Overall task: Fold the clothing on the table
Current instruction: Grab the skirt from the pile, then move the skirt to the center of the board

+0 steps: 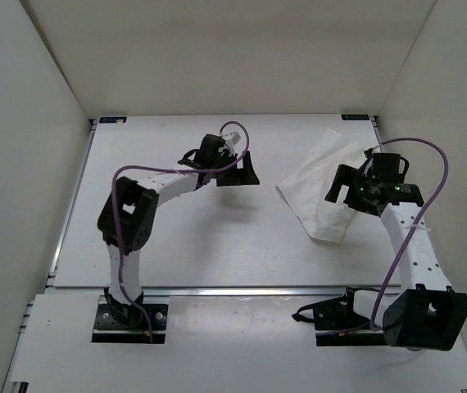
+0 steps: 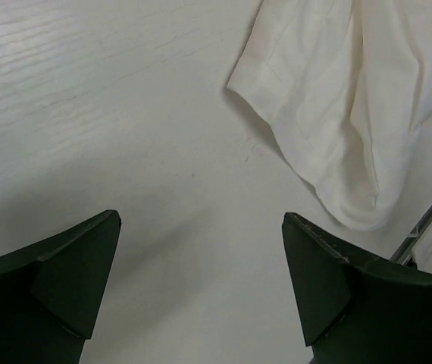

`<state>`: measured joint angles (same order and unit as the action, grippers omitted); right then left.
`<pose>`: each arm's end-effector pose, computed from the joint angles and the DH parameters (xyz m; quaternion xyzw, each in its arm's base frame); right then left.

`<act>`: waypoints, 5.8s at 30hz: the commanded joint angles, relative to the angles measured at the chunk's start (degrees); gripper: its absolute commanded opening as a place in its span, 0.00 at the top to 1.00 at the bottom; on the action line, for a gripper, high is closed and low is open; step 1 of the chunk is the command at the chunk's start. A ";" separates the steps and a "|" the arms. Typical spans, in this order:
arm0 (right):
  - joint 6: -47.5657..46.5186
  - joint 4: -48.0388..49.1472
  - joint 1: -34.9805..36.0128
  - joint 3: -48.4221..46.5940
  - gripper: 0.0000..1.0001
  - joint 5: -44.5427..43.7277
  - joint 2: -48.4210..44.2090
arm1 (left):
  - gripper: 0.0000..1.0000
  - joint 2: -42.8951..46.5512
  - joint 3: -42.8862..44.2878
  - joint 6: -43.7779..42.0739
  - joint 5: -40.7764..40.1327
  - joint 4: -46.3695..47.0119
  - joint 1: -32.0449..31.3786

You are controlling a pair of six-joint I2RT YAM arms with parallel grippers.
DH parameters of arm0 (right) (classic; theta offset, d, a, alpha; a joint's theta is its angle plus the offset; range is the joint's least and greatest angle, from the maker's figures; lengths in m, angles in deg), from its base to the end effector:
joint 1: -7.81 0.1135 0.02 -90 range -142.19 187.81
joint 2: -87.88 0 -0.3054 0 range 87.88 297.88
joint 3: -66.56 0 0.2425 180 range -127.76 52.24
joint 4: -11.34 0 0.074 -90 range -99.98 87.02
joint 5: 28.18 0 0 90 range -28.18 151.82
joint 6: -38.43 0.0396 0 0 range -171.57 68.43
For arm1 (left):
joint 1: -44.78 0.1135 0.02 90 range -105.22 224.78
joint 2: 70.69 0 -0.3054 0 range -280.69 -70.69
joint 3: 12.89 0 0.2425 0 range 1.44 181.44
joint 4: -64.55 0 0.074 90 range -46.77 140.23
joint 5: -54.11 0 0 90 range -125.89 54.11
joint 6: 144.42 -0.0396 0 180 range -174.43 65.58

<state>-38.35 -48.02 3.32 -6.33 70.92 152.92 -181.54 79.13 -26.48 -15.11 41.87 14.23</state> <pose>0.2016 -0.0095 0.3350 0.1190 0.9339 0.0997 0.3219 0.3730 -0.2364 0.2471 0.0945 0.8949 -0.3408 0.2721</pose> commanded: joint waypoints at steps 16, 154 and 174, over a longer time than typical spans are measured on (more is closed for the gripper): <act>5.86 -2.33 -2.28 5.12 0.01 1.53 -4.74 | 0.04 -23.53 19.87 17.85 8.23 23.92 -6.46; 0.41 4.52 -5.35 -4.63 0.01 4.43 -4.39 | 1.00 39.82 -26.16 20.83 -12.49 -1.03 16.22; 12.19 14.01 29.09 -2.24 0.11 14.71 13.42 | 1.00 50.02 -42.10 18.82 -32.02 -10.98 14.99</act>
<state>-28.87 -37.51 29.96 -5.89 82.49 162.95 -133.71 37.01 -6.83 -42.76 32.60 28.79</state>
